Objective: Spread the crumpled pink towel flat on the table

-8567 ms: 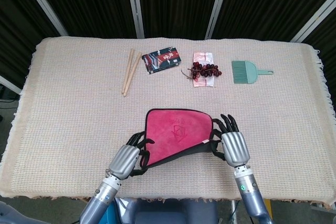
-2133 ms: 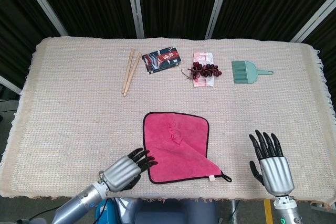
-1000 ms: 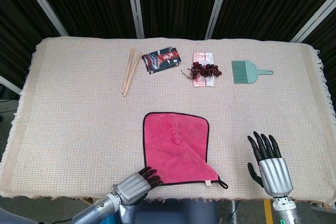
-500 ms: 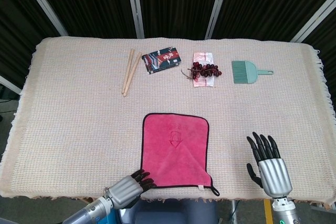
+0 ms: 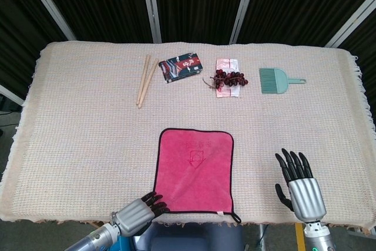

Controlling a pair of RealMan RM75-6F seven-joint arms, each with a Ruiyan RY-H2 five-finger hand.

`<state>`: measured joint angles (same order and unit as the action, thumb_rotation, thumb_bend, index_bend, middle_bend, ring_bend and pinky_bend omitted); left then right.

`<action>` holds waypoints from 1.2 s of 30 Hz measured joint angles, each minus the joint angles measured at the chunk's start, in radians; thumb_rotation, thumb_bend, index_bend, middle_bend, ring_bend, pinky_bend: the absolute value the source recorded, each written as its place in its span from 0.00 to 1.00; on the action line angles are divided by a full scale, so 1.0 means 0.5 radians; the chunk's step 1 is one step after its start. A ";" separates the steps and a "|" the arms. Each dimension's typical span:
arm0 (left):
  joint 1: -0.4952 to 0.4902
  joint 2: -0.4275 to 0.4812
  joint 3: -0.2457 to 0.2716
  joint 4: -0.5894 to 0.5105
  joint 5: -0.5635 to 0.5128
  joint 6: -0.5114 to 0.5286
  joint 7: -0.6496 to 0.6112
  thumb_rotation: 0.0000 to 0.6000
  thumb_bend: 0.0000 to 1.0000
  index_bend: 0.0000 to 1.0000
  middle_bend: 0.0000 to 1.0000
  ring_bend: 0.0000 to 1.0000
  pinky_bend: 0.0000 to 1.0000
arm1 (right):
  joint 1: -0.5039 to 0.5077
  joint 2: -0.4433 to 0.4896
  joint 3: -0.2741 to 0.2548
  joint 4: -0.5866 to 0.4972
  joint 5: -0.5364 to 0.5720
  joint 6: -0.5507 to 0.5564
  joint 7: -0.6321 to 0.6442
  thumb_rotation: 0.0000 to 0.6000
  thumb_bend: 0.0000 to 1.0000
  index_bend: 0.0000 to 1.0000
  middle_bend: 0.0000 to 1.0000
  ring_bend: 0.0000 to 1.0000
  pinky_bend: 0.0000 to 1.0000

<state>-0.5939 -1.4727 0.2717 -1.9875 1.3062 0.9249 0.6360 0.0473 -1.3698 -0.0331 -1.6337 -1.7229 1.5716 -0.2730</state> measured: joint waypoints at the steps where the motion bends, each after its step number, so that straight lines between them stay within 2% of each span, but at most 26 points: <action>1: 0.003 0.003 -0.002 0.000 0.007 0.003 -0.009 1.00 0.77 0.11 0.13 0.00 0.06 | 0.000 0.000 0.000 -0.001 0.000 0.000 0.001 1.00 0.42 0.00 0.00 0.00 0.00; 5: 0.013 0.025 -0.011 -0.006 0.040 0.020 -0.032 1.00 0.74 0.11 0.12 0.00 0.06 | -0.003 -0.001 0.001 -0.001 -0.006 0.000 0.000 1.00 0.42 0.00 0.00 0.00 0.00; 12: 0.045 0.014 -0.083 0.009 0.163 0.103 -0.141 1.00 0.35 0.00 0.01 0.00 0.03 | -0.004 -0.008 0.006 0.005 -0.006 -0.004 -0.001 1.00 0.42 0.00 0.00 0.00 0.00; 15: 0.049 0.002 -0.150 0.010 0.228 0.141 -0.194 1.00 0.28 0.00 0.00 0.00 0.02 | -0.004 -0.011 0.009 0.008 -0.011 -0.002 -0.001 1.00 0.42 0.00 0.00 0.00 0.00; 19: 0.034 -0.007 -0.256 0.017 0.267 0.171 -0.255 1.00 0.27 0.00 0.00 0.00 0.02 | -0.003 -0.011 0.013 0.013 -0.001 -0.009 0.007 1.00 0.42 0.00 0.00 0.00 0.00; 23: -0.018 -0.010 -0.372 0.074 0.181 0.143 -0.219 1.00 0.28 0.00 0.00 0.00 0.02 | 0.002 -0.011 0.019 0.020 0.011 -0.024 0.013 1.00 0.42 0.00 0.00 0.00 0.00; 30: -0.142 -0.042 -0.518 0.228 -0.142 0.030 -0.021 1.00 0.51 0.00 0.00 0.00 0.02 | 0.003 -0.010 0.022 0.023 0.018 -0.030 0.016 1.00 0.42 0.00 0.00 0.00 0.00; 36: -0.268 -0.136 -0.607 0.404 -0.386 -0.051 0.134 1.00 0.56 0.00 0.00 0.00 0.02 | 0.008 -0.016 0.040 0.033 0.051 -0.048 0.015 1.00 0.42 0.00 0.00 0.00 0.00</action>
<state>-0.7277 -1.5407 -0.0320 -1.7853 1.1130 0.8995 0.7029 0.0516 -1.3777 -0.0133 -1.6174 -1.6975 1.5478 -0.2653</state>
